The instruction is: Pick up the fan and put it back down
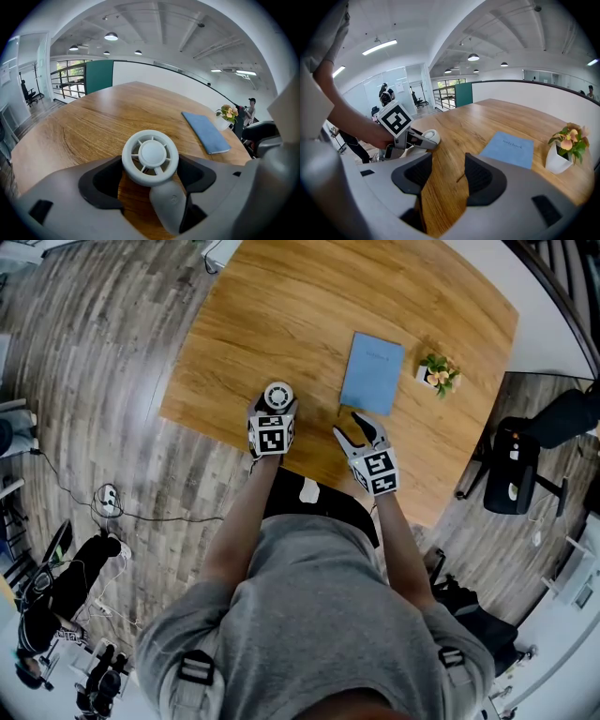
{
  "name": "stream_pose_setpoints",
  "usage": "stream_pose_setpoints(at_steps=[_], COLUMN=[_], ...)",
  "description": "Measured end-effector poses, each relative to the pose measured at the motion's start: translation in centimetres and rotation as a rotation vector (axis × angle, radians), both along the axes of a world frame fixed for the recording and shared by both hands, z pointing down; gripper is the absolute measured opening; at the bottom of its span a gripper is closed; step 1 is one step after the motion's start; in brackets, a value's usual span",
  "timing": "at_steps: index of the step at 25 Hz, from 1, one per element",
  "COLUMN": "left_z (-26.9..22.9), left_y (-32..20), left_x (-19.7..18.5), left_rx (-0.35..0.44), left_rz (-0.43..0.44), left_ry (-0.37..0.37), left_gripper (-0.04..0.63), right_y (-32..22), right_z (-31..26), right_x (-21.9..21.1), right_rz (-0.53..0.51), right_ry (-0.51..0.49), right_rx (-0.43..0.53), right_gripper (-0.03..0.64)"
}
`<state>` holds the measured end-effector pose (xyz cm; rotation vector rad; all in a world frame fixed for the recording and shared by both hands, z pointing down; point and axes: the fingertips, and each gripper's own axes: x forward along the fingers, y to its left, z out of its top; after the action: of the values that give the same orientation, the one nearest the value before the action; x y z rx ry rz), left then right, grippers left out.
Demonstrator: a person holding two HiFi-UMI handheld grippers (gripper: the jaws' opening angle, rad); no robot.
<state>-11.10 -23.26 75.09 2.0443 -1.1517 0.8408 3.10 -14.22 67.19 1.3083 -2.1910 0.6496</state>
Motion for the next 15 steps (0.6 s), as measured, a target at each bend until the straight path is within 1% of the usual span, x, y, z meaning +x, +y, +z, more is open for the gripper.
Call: stream_pose_setpoints(at_steps=[2, 6, 11, 15], left_z=[0.0, -0.7, -2.0, -3.4], left_y=[0.0, -0.2, 0.4, 0.9], left_x=[0.1, -0.3, -1.4, -3.6], left_rx=[-0.005, -0.019, -0.001, 0.021], left_rz=[0.007, -0.038, -0.039, -0.071], left_ry=[0.018, 0.080, 0.084, 0.090], left_gripper=[0.373, 0.373, 0.373, 0.373], right_y=[0.2, 0.3, 0.8, 0.9], right_z=[0.0, -0.4, -1.2, -2.2], right_x=[-0.2, -0.5, -0.9, -1.9], right_rz=[-0.002, -0.008, -0.010, -0.029], right_ry=[0.001, -0.001, -0.001, -0.023], right_rx=[0.001, 0.011, 0.025, 0.055], right_gripper=[0.225, 0.225, 0.225, 0.211])
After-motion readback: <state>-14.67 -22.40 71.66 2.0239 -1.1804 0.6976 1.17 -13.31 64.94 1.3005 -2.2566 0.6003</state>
